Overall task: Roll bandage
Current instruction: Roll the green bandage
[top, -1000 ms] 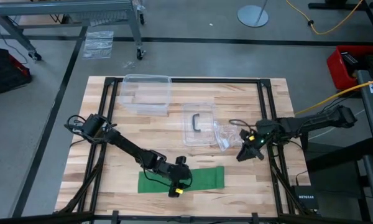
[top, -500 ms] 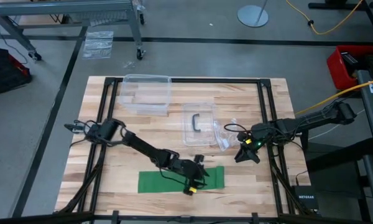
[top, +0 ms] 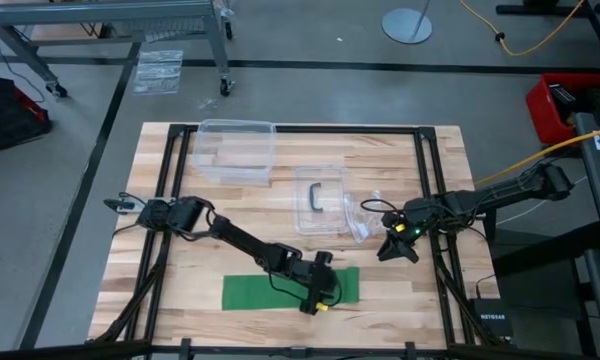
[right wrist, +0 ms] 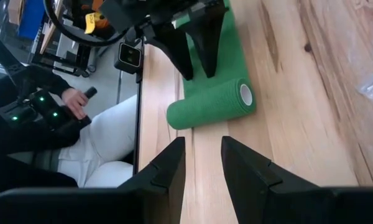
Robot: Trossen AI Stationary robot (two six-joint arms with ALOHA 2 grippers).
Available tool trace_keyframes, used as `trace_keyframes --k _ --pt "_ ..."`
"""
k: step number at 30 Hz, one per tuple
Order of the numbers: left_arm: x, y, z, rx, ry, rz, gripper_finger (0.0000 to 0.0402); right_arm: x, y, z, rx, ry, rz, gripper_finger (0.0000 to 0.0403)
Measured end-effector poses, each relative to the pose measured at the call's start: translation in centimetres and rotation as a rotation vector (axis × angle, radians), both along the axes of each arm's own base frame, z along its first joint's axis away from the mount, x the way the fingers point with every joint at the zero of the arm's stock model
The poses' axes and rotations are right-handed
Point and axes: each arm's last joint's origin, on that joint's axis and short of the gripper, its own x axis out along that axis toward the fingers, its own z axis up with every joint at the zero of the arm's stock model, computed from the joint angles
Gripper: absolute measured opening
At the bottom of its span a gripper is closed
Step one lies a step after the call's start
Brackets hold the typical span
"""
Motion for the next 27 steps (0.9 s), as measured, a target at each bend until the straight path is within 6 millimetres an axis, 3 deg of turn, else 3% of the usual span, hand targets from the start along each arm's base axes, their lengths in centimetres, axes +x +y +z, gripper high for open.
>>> trace_keyframes --k 7,20,27 --pt "-1.2 0.5 0.1 -0.005 0.167 0.082 0.0180 0.0 0.0 0.0 0.001 0.002 0.001 0.0108" --pt "-5.8 2.0 3.5 0.097 0.539 0.185 0.0180 0.0 0.0 0.0 0.006 0.003 0.008 0.0108" --pt "-7.5 2.5 4.2 0.141 0.680 0.239 0.0180 0.0 0.0 0.0 0.006 0.004 0.008 0.0108"
